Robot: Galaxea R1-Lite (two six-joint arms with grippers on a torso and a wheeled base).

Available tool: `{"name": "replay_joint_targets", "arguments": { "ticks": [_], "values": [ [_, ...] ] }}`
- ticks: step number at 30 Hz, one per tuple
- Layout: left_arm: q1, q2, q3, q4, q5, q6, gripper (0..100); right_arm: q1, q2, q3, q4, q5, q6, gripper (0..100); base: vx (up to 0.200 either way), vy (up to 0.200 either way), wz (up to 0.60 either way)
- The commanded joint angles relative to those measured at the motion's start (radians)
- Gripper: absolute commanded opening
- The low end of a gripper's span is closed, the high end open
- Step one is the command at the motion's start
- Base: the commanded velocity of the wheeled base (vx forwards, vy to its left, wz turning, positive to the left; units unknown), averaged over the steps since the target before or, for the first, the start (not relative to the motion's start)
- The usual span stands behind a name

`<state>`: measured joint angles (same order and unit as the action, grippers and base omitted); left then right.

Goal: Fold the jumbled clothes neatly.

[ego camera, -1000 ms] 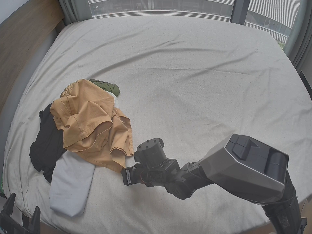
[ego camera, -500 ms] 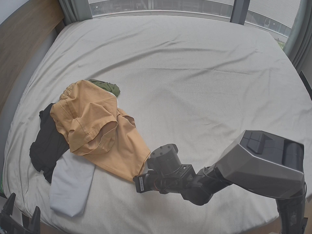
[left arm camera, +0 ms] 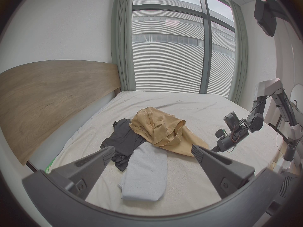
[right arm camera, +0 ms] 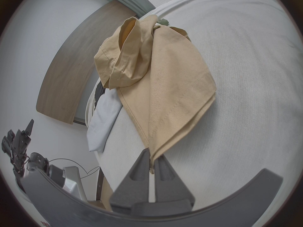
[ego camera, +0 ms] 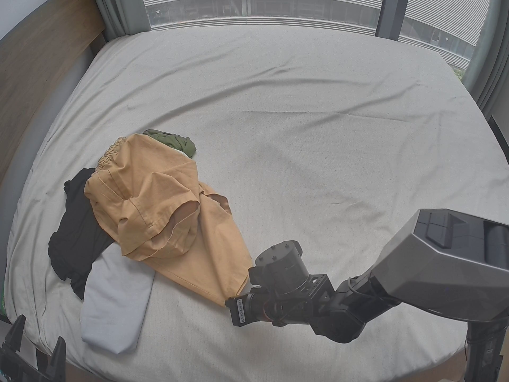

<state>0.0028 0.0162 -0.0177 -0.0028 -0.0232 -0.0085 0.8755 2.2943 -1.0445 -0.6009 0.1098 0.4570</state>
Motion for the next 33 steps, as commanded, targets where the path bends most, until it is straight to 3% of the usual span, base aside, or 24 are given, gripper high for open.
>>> {"name": "replay_joint_targets", "arguments": {
  "ticks": [1,23,33],
  "values": [
    [0.0,-0.016,0.018,0.0,0.0,0.001,100,0.003,-0.047,0.044,0.001,0.002,0.0,0,0.0,0.0,0.0],
    [0.0,-0.016,0.018,0.0,0.0,0.001,100,0.022,-0.153,0.251,-0.004,0.001,0.003,0,0.0,0.0,0.0],
    [0.0,-0.016,0.018,0.0,0.0,0.001,100,0.025,-0.164,0.383,-0.117,-0.002,-0.003,0,0.0,0.0,0.0]
  ]
}}
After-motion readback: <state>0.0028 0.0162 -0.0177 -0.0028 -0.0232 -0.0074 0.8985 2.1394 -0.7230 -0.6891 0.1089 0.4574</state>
